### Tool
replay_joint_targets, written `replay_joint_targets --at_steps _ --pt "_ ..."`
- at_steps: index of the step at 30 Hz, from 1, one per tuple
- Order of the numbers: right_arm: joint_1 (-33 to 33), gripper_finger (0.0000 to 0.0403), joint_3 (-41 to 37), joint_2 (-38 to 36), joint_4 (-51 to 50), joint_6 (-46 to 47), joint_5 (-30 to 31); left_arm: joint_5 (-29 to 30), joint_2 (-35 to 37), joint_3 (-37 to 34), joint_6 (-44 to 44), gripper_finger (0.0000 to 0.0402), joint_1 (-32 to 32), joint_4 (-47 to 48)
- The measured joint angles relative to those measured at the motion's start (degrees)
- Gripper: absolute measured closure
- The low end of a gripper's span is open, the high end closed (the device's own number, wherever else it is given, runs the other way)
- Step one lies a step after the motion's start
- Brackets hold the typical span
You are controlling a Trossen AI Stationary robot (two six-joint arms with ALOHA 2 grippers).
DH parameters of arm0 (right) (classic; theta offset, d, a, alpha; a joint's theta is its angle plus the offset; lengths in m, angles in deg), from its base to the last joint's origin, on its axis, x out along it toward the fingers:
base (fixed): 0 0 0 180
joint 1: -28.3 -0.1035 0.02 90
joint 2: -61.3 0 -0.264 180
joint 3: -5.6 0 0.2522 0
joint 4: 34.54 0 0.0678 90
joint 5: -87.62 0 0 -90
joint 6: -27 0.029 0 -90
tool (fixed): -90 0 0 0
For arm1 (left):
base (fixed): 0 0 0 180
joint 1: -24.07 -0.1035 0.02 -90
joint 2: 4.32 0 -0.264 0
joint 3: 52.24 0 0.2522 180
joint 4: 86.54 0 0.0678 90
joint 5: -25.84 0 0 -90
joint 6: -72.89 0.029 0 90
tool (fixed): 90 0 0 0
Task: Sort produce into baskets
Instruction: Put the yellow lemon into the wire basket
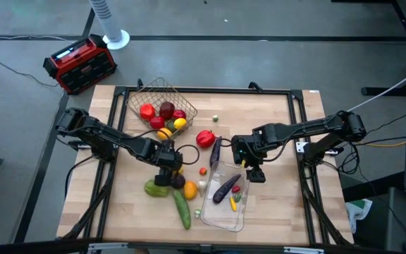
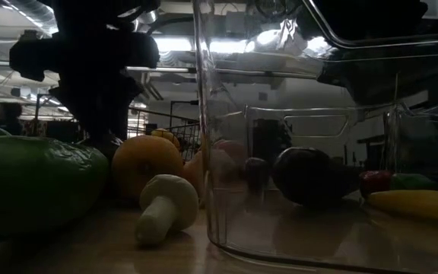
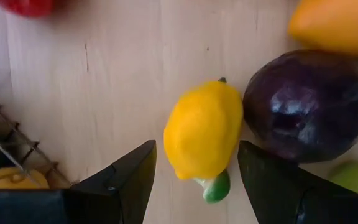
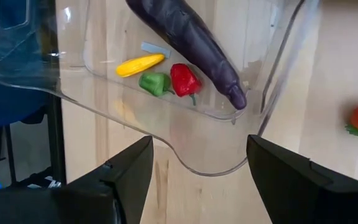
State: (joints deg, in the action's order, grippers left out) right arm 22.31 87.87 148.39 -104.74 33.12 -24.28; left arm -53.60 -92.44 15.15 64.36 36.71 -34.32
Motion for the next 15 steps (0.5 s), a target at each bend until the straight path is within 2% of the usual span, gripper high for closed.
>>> replay_joint_targets --at_steps 7,15 --pt "0.0 0.0148 0.0 0.0 0.0 0.0 2.0 -0.1 -0.5 0.0 3.2 0.0178 0.0 -2.2" --pt "0.0 0.0148 0.0 0.0 0.0 0.0 2.0 -2.5 -5.0 0.1 5.9 0.0178 -0.3 -3.9"
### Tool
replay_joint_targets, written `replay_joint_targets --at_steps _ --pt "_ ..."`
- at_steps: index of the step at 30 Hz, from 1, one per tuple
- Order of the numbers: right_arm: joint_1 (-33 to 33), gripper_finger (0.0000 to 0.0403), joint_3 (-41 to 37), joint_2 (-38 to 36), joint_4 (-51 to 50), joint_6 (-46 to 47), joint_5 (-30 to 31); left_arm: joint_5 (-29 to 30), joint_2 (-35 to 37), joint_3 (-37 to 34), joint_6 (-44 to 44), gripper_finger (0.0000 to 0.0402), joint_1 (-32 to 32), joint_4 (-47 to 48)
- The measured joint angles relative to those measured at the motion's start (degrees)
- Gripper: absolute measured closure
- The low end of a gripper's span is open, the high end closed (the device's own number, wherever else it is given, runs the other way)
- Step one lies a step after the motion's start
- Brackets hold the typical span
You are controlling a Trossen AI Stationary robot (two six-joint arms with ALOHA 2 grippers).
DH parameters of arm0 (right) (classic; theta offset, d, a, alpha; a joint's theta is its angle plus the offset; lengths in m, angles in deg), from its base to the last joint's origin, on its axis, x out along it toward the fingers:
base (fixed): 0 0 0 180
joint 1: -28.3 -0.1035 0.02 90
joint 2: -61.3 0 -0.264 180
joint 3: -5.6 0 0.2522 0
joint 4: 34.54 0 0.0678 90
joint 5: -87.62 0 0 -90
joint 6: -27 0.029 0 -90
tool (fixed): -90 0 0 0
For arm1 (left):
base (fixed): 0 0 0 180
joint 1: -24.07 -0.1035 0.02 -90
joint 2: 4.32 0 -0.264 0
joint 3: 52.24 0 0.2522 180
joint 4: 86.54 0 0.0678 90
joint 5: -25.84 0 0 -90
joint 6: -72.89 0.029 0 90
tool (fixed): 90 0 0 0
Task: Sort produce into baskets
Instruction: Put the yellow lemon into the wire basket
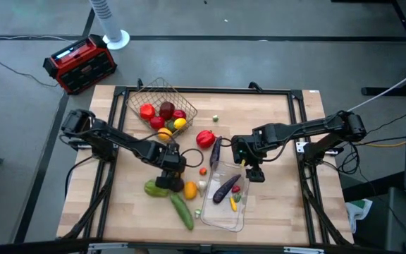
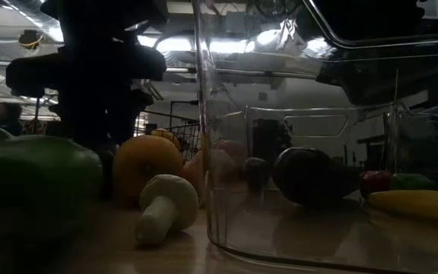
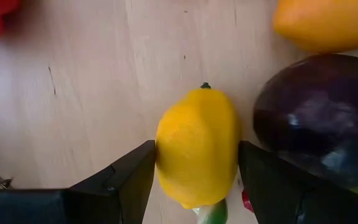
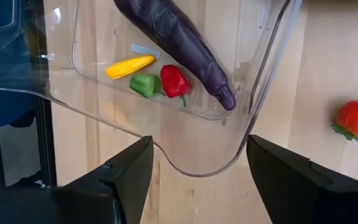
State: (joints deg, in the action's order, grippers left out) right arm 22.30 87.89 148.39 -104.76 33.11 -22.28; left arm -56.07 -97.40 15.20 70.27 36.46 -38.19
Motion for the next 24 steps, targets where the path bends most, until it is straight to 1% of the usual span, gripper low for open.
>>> replay_joint_targets --at_steps 8,17,20,24 --pt "0.0 0.0148 0.0 0.0 0.0 0.0 0.0 0.2 -1.0 0.1 -0.2 0.0181 -1.1 0.0" --pt "0.0 0.0148 0.0 0.0 0.0 0.0 0.0 0.2 -0.9 0.2 -1.5 0.0237 -2.7 0.2" --pt "0.0 0.0148 0.0 0.0 0.0 0.0 0.0 0.1 -1.1 1.3 -3.3 0.0235 -3.2 1.4" --pt "0.0 0.0148 0.0 0.0 -0.2 0.0 0.0 0.1 -1.1 4.4 -3.4 0.022 -4.1 1.7"
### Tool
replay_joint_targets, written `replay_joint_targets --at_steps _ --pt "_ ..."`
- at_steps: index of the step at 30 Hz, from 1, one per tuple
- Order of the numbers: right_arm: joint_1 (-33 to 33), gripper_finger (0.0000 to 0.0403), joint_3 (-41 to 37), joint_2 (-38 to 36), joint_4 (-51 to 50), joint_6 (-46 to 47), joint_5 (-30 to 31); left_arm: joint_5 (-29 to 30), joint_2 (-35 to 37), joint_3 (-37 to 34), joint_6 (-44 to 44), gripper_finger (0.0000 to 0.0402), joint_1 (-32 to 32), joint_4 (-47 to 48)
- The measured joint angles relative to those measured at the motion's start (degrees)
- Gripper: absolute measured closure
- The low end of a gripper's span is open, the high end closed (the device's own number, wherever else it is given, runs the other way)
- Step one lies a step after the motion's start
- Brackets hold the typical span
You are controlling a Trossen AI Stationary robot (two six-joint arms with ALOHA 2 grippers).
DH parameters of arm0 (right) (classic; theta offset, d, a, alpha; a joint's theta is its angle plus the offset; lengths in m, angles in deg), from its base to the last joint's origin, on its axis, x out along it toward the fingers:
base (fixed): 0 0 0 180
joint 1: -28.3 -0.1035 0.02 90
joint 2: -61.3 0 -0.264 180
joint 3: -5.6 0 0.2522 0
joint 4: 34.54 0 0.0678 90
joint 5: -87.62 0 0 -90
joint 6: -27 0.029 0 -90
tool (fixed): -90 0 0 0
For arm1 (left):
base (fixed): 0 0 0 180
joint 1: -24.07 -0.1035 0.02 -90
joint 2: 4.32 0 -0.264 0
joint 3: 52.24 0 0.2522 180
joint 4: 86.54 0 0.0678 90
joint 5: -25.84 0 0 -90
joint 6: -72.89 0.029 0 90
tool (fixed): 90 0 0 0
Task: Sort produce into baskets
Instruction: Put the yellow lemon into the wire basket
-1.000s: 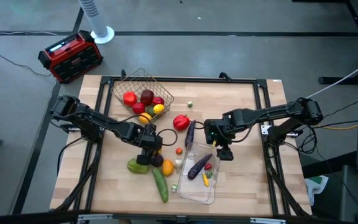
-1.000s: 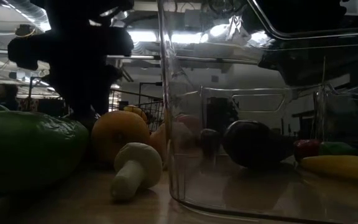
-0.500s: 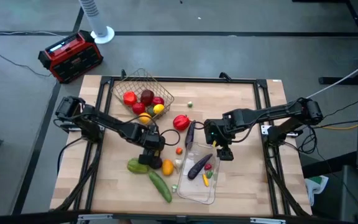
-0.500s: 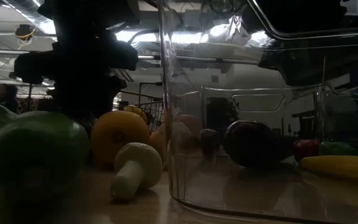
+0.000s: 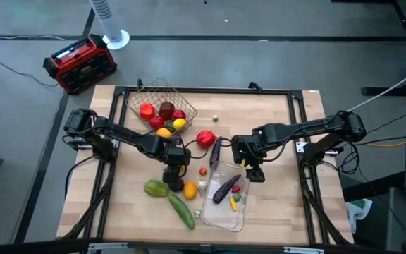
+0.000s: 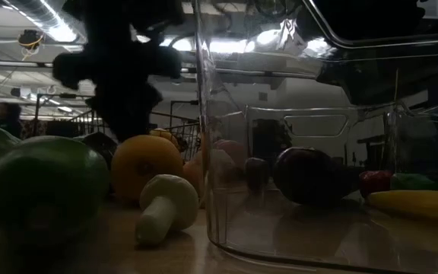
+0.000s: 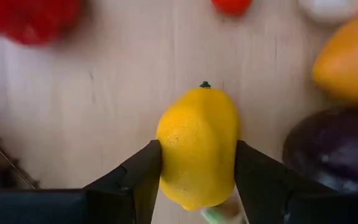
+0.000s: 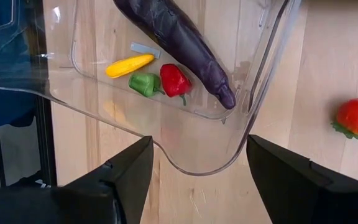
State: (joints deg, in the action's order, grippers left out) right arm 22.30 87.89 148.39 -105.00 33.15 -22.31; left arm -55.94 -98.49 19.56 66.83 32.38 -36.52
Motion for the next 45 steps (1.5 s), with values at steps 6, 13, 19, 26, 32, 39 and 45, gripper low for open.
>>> replay_joint_targets --at_steps 6,13,19,26,32,39,45 --pt "0.0 0.0148 0.0 0.0 -0.1 0.1 0.0 0.0 0.0 8.2 0.4 0.0214 -2.1 6.3" --pt "0.0 0.0148 0.0 0.0 -0.2 -0.6 0.0 3.0 0.1 20.2 5.4 0.0213 -6.2 16.0" --pt "0.0 0.0148 0.0 0.0 -0.4 -0.6 3.0 9.0 0.2 26.8 10.5 0.0213 -11.6 28.2" --pt "0.0 0.0148 0.0 0.0 -0.5 -0.7 6.5 9.2 0.2 27.4 10.3 0.0213 -19.7 39.5" --pt "0.0 0.0148 0.0 0.0 -0.4 -0.7 6.5 9.2 0.2 26.8 9.7 0.0212 -25.2 39.9" --pt "0.0 0.0148 0.0 0.0 -0.4 -0.7 10.2 8.8 0.2 26.8 7.7 0.0212 -27.6 39.9" --pt "0.0 0.0148 0.0 0.0 -0.4 -0.7 13.3 8.2 0.2 26.8 10.6 0.0212 -27.5 39.9"
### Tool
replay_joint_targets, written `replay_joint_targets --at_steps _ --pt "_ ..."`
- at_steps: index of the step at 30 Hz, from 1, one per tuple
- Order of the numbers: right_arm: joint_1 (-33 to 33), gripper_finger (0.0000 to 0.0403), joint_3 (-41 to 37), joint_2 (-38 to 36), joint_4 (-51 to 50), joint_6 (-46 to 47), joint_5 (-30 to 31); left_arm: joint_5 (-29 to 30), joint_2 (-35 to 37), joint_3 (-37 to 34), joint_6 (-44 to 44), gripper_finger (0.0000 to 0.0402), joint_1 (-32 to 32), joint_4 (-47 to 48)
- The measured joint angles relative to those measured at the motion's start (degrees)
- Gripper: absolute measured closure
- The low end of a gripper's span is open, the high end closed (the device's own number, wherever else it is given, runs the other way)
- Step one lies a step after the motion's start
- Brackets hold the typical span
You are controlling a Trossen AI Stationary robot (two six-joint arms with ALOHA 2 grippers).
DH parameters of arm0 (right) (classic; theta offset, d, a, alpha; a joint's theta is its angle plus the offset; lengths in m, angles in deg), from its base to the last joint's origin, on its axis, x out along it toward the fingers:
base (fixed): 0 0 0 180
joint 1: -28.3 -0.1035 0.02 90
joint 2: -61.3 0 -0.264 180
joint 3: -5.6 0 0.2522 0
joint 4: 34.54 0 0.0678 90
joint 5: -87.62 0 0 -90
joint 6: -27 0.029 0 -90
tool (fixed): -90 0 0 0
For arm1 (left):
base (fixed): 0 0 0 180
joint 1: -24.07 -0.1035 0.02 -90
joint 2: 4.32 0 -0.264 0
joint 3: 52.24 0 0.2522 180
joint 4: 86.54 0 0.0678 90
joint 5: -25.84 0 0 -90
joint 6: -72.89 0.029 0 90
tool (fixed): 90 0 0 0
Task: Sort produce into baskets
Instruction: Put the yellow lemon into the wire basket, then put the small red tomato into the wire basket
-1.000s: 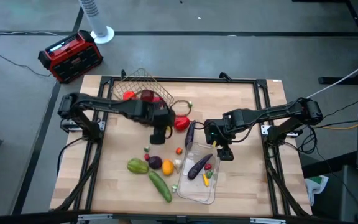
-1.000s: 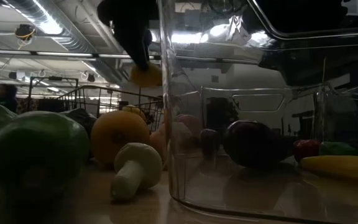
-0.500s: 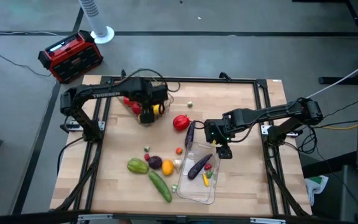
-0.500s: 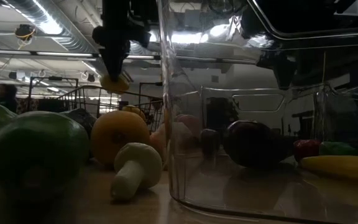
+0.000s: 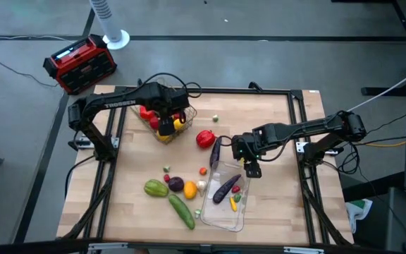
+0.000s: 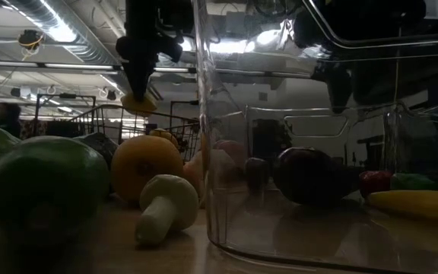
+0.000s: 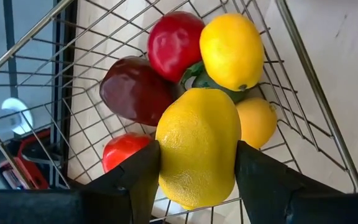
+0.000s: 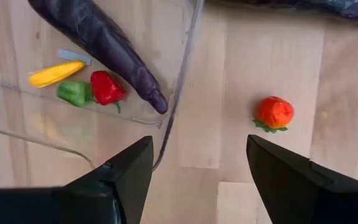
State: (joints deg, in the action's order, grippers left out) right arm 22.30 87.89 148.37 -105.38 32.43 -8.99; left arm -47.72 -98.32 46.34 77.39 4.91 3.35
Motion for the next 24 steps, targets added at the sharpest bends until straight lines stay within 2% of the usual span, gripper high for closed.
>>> replay_joint_targets --at_steps 4,11,16,19,24 --pt "0.0 0.0148 0.0 0.0 0.0 0.0 0.2 0.0 0.0 0.0 0.9 0.0198 0.0 0.0" --pt "0.0 0.0148 0.0 0.0 0.0 0.0 0.2 0.0 0.0 0.0 2.1 0.0132 0.0 0.0" --pt "0.0 0.0148 0.0 0.0 0.0 -2.5 0.4 0.0 0.0 0.0 -1.2 0.0107 0.0 0.0" --pt "0.0 0.0148 0.0 0.0 -0.1 -4.5 3.6 0.0 0.0 0.0 -2.9 0.0105 0.0 0.0" --pt "0.0 0.0148 0.0 0.0 -0.1 -7.1 13.7 0.0 0.0 0.0 -4.4 0.0105 0.0 -0.2"
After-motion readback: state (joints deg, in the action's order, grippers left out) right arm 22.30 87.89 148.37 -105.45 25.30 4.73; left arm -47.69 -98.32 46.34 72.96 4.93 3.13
